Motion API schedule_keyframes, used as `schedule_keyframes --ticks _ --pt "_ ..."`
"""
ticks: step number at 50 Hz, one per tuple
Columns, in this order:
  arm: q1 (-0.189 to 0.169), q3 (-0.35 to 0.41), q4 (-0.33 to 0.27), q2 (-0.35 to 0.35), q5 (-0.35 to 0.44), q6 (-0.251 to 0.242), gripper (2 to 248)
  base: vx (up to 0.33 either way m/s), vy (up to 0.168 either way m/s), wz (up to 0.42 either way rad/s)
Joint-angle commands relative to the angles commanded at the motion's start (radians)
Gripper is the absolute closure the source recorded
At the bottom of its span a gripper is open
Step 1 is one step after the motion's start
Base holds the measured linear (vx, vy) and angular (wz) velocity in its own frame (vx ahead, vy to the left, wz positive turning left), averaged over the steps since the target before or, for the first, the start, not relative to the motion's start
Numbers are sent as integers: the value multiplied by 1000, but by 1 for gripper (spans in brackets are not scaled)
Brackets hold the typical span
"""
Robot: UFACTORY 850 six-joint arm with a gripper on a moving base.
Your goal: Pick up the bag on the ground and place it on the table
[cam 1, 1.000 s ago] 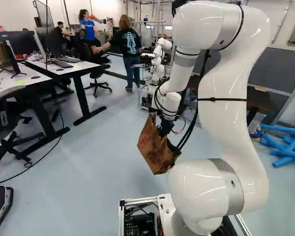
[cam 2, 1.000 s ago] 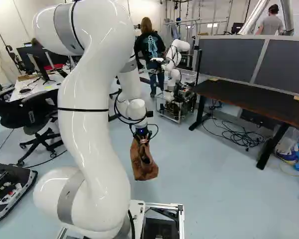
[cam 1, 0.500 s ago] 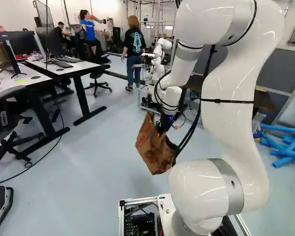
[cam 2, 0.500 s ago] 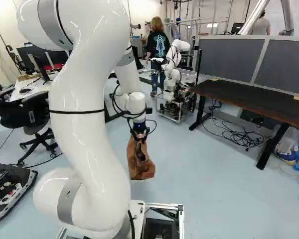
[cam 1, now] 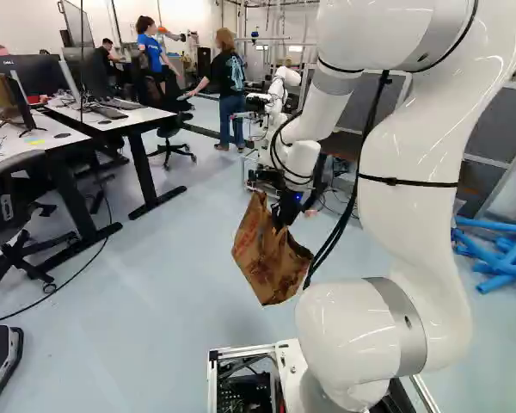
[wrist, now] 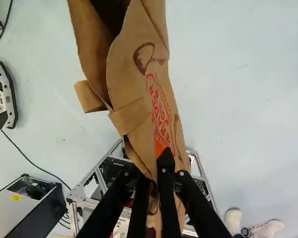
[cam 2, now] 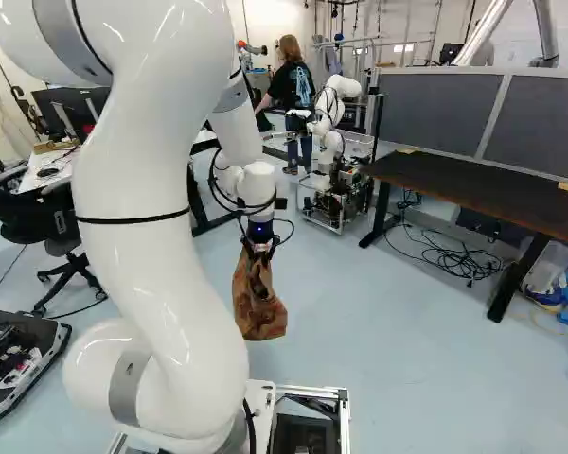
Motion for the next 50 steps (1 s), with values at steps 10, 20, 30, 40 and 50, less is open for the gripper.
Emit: schedule_keyframes --ticks 10,20,30,40,50 --pt "-8 16 -6 46 -4 0 223 0 0 0" --pt "-16 34 -25 94 -4 0 223 0 0 0" --pt "-23 49 -56 140 -4 0 223 0 0 0" --pt "-33 54 -90 179 -4 0 223 0 0 0" --pt "-46 51 -130 211 -4 0 223 0 0 0"
